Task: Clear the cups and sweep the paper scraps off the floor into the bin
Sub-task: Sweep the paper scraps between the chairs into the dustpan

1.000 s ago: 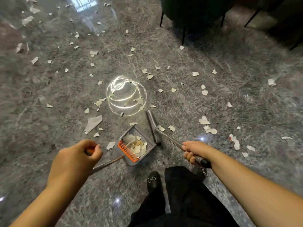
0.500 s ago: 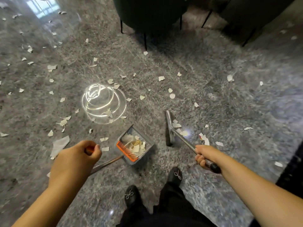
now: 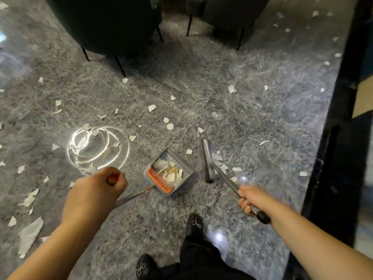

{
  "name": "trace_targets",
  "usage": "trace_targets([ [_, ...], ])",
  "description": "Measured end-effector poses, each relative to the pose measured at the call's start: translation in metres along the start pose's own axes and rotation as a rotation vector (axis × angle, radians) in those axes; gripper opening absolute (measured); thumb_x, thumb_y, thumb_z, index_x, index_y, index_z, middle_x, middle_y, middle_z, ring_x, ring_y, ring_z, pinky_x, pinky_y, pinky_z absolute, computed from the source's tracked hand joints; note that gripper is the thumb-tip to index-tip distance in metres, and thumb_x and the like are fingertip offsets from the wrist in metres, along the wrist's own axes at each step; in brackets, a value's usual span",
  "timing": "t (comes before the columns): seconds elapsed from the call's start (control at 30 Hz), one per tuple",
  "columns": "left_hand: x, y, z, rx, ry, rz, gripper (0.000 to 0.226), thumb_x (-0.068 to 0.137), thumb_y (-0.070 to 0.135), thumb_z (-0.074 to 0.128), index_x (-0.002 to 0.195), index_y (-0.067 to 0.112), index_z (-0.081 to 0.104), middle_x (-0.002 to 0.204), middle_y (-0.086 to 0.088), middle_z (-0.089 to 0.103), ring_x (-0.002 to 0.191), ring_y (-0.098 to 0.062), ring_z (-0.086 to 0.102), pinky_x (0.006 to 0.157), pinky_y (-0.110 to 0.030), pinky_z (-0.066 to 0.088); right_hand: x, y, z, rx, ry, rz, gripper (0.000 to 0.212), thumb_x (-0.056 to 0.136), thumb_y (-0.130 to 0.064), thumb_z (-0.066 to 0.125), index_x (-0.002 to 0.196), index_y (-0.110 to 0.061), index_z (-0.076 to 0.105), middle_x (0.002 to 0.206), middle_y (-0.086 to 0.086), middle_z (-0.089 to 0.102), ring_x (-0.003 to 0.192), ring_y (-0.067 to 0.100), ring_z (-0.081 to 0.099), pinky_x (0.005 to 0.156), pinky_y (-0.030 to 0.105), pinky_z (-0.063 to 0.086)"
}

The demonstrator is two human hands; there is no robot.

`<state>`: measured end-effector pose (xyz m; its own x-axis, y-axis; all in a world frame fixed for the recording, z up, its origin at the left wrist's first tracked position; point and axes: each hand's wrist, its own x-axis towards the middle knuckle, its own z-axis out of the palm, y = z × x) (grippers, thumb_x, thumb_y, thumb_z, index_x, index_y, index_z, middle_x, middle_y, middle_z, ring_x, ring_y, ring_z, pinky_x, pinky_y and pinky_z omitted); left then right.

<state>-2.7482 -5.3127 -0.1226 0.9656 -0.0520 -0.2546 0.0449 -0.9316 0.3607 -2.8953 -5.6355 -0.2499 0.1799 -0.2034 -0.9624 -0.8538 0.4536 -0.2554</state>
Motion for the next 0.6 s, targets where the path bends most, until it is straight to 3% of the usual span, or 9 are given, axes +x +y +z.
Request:
trace_targets([
  [0.1, 0.007, 0.027, 0.009, 0.017, -0.005, 0.049, 0.012, 0.088, 0.035, 0.066, 0.088, 0.025, 0.072, 0.061, 0.008, 0.059, 0.067, -0.027, 0.058, 0.061, -0.031, 0.042, 0.001, 0.005, -0.021, 0.034, 0.013, 0.002, 0.034, 0.101, -0.005, 0.031, 0.128, -0.017, 0.049, 0.062, 0.007, 0.039, 0.029, 0.005, 0.031, 0.032, 0.012, 0.027],
  [0.27, 0.019, 0.061, 0.021, 0.053, -0.039, 0.128, 0.011, 0.087, 0.037, 0.062, 0.087, 0.029, 0.070, 0.063, 0.007, 0.061, 0.067, -0.027, 0.057, 0.061, -0.031, 0.044, -0.017, 0.010, -0.045, 0.127, -0.019, -0.032, 0.018, 0.102, -0.005, 0.033, 0.102, -0.016, 0.048, 0.062, 0.005, 0.038, 0.029, 0.004, 0.031, 0.032, 0.011, 0.027],
  [0.43, 0.035, 0.086, 0.028, 0.135, -0.098, 0.258, 0.008, 0.086, 0.034, 0.065, 0.083, 0.030, 0.070, 0.063, 0.005, 0.060, 0.066, -0.028, 0.055, 0.061, -0.031, 0.041, -0.030, 0.018, -0.060, 0.238, -0.031, -0.090, 0.021, 0.102, -0.008, 0.037, 0.111, -0.023, 0.048, 0.061, 0.005, 0.039, 0.033, 0.004, 0.033, 0.032, 0.014, 0.030],
  [0.6, 0.054, 0.114, 0.041, 0.236, -0.144, 0.446, 0.008, 0.084, 0.036, 0.067, 0.077, 0.032, 0.068, 0.064, -0.002, 0.063, 0.062, -0.025, 0.055, 0.057, -0.030, 0.042, -0.030, 0.025, -0.067, 0.232, 0.057, -0.146, 0.028, 0.101, -0.009, 0.040, 0.121, -0.027, 0.048, 0.060, 0.005, 0.042, 0.034, 0.006, 0.034, 0.033, 0.015, 0.030],
])
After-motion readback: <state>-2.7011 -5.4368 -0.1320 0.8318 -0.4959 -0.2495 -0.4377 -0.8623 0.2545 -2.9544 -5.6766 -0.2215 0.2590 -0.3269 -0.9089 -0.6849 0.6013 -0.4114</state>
